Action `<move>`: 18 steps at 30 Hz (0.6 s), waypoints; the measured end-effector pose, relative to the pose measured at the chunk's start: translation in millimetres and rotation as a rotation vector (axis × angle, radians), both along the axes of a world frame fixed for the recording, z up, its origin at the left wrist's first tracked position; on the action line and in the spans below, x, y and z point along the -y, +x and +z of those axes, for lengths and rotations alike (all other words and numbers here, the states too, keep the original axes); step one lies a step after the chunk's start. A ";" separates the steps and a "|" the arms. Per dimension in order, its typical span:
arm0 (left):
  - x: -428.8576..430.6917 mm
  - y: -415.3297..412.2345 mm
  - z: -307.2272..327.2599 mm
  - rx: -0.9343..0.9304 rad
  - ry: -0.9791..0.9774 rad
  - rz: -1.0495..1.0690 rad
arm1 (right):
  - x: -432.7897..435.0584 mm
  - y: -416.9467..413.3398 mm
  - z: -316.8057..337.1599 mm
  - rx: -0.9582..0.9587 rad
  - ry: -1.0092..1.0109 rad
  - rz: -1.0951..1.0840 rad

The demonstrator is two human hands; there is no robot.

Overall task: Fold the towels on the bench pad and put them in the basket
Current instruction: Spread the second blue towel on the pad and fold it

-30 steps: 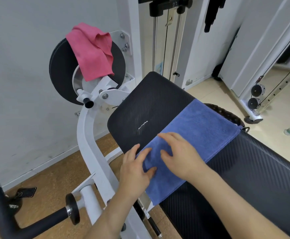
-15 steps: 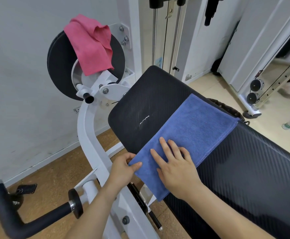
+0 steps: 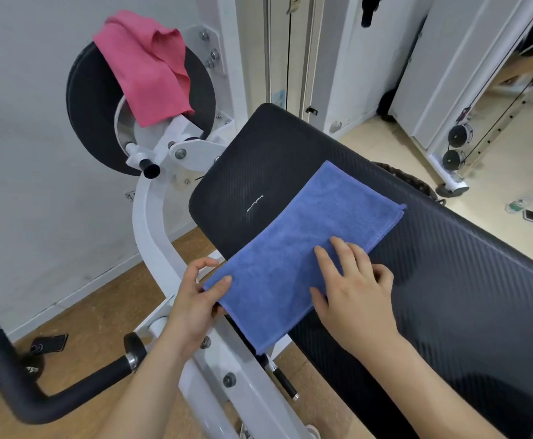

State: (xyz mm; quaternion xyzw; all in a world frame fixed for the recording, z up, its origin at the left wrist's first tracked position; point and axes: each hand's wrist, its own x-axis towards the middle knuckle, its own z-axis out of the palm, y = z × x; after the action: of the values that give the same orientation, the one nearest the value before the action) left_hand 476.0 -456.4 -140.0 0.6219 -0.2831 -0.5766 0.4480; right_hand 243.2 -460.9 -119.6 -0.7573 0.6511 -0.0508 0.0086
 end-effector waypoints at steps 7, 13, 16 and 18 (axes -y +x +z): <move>-2.0 -13.7 40.1 -0.224 -0.106 0.037 | -47.9 79.1 6.7 0.276 0.196 0.045; 5.5 -10.6 56.9 -0.186 -0.092 -0.059 | -32.3 91.7 6.3 0.491 0.134 -0.022; 4.3 3.0 50.9 0.410 -0.258 -0.299 | -19.8 75.2 16.0 0.592 0.179 0.003; 4.5 4.1 42.6 1.063 -0.501 -0.475 | -11.4 65.7 23.8 0.641 0.212 -0.007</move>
State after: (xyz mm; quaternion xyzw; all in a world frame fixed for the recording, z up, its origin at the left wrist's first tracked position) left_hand 480.1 -460.9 -97.4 0.6197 -0.7236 -0.1888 0.2380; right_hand 309.0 -449.5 -95.9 -0.6953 0.6197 -0.2183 0.2914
